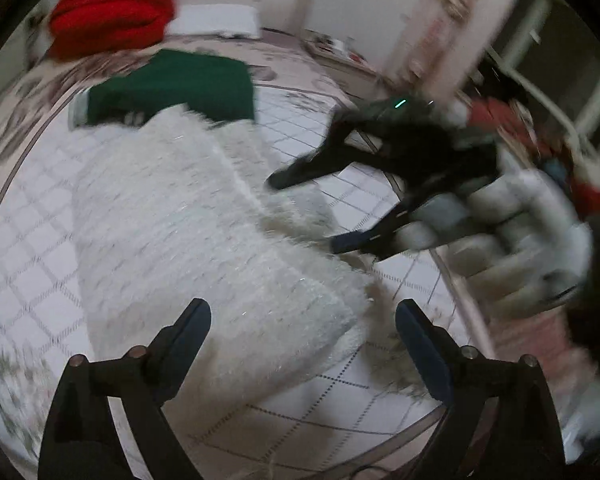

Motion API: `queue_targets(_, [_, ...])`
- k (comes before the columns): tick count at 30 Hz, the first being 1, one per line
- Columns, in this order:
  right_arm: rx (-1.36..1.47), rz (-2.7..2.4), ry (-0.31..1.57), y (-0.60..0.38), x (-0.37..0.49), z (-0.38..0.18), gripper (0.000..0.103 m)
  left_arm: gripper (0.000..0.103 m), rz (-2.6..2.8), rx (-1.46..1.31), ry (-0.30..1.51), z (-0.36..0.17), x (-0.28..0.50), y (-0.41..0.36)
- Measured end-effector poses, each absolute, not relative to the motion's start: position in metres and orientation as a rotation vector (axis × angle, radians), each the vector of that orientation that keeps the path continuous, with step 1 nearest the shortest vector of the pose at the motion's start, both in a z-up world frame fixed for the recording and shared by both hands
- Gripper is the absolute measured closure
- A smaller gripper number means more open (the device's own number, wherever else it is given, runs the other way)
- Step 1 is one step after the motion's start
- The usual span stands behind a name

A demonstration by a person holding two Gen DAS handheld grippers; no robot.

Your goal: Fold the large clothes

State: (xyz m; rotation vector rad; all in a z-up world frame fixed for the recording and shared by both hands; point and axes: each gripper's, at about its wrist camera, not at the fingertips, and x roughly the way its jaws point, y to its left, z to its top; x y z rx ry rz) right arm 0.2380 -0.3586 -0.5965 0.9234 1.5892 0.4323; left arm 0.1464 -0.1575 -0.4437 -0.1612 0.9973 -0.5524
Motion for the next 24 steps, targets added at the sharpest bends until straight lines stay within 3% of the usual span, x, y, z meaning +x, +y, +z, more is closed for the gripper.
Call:
queue_targets(2, [0.774,0.404,1.661,-0.335,0.253,-0.617,0.019,0.009,-0.498,-0.264,1.027,-0.445,0.148,-0.141])
queue_targets(3, [0.745,0.403,1.656,-0.327,0.254,-0.620,0.031,0.009,-0.457,-0.295,1.036,-0.447,0.148,-0.133])
queue_targets(4, [0.757,0.418,1.628,-0.321,0.252,-0.617,0.072,0.009,-0.419,-0.315,1.043,-0.449,0.150,-0.125])
queue_targets(5, [0.743,0.406,1.605,-0.319,0.248,-0.607,0.080,0.009,-0.391,-0.334,1.049,-0.451,0.152,-0.119])
queue_targets(7, [0.784,0.368,1.497,-0.324,0.226,-0.573,0.083,0.009,-0.305,-0.345,1.079,-0.456,0.160,-0.105])
queue_targets(11, [0.965,0.263,1.380,-0.349,0.169,-0.548,0.084,0.009,-0.211,-0.337,1.087,-0.464,0.172,-0.089])
queue_targets(14, [1.033,0.068,1.489,-0.366,0.132,-0.598,0.081,0.009,-0.184,-0.304,1.104,-0.474,0.187,-0.094])
queue_targets(17, [1.107,0.035,1.540,-0.379,0.125,-0.630,0.064,0.009,-0.168,-0.256,1.141,-0.489,0.202,-0.102])
queue_targets(18, [1.114,0.056,1.551,-0.380,0.129,-0.628,0.063,0.009,-0.171,-0.233,1.158,-0.495,0.208,-0.108])
queue_targets(21, [1.034,0.110,1.620,-0.383,0.143,-0.604,0.037,0.009,-0.169,-0.156,1.198,-0.509,0.215,-0.122])
queue_targets(24, [0.927,0.095,1.579,-0.403,0.144,-0.558,0.032,0.009,-0.203,-0.103,1.205,-0.517,0.216,-0.137])
